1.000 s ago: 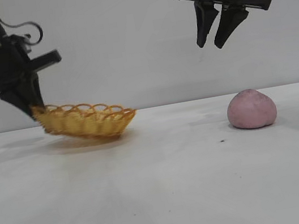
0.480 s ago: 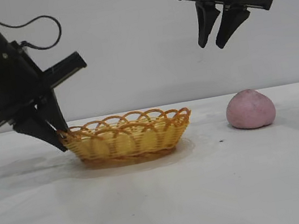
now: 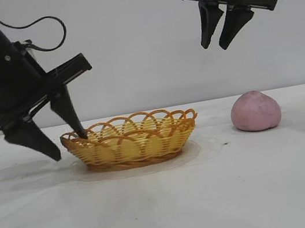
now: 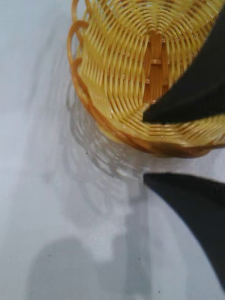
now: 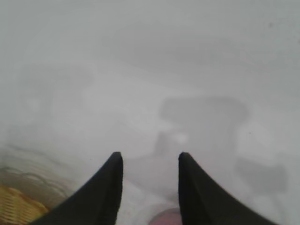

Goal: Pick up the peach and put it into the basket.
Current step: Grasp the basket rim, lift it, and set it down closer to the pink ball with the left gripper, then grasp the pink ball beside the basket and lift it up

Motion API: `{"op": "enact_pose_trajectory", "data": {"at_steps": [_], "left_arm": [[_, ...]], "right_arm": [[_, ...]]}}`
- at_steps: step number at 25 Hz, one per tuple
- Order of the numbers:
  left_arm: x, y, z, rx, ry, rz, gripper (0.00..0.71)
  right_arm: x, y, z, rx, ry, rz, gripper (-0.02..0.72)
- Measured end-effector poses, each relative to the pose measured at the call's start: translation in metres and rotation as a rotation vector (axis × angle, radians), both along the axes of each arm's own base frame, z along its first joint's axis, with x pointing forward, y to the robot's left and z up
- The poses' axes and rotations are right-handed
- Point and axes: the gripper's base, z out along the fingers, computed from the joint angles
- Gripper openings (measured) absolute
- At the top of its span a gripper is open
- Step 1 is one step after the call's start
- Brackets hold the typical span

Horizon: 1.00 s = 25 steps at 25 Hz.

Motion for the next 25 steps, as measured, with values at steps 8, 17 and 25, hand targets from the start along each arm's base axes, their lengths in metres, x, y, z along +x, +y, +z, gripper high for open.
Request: {"op": "enact_pose_trajectory", "data": {"at_steps": [8,17,25], "left_arm": [[-0.003,0.006,0.030,0.031,-0.087,-0.077,0.449],[0.011,0.085,0.045,0.344,-0.068,-0.182,0.449],[0.025,0.115,0.066,0.540,-0.065,-0.123,0.449]], "right_arm": [[0.000,0.000,0.000,0.000,0.000,0.000,0.244],[0.001,0.000,-0.003,0.002,0.008,-0.001,0.244],[0.002,0.002,-0.012,0.015,0.032,-0.006,0.244]]}}
